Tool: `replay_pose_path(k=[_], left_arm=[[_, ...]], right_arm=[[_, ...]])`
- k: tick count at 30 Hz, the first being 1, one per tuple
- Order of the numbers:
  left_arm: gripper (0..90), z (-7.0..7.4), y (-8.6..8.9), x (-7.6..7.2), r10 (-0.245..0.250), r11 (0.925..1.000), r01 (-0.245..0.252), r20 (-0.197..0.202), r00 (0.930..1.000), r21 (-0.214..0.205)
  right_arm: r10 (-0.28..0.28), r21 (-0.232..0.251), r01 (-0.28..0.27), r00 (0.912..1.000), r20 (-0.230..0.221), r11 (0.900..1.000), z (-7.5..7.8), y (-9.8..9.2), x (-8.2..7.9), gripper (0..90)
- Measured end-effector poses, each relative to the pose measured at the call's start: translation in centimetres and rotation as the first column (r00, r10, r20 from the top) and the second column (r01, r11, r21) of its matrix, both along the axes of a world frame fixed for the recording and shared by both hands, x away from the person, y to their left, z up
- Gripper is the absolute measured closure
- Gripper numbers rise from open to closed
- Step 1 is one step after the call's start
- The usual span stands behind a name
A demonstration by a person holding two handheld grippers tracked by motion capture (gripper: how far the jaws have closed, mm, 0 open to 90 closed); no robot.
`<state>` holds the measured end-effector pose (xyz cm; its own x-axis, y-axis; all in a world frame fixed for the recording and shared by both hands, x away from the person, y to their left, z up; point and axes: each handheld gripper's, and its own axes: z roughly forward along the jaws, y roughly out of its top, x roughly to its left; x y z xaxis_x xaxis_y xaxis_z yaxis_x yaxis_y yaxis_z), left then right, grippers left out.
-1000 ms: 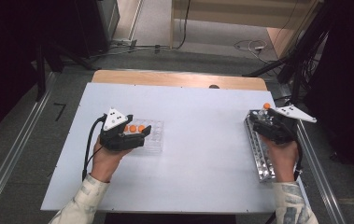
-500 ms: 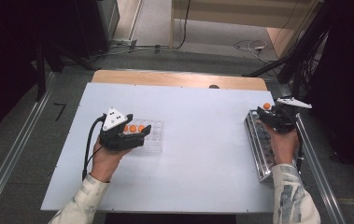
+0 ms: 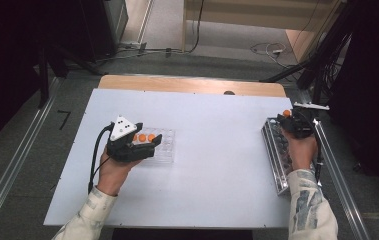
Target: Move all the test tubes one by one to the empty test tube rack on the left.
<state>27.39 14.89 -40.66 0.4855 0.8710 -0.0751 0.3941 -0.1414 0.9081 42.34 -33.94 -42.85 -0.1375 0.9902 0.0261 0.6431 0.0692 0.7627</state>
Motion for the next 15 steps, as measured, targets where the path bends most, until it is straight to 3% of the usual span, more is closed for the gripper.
replay_pose_path(k=[8, 15], left_arm=[[24.8, 0.0, 0.0, 0.0, -0.003, 1.0000, 0.003, 0.000, 1.0000, 0.000], [24.8, 0.1, 0.0, -0.1, -0.002, 1.0000, 0.002, 0.001, 1.0000, -0.001]], right_arm=[[0.014, -0.016, -0.013, 0.9987, 0.049, 0.9998, 0.4, 0.3, -0.6, 71.4], [0.022, -0.014, -0.020, 0.9936, 0.111, 0.9997, 2.2, 0.4, -1.3, 71.7]])
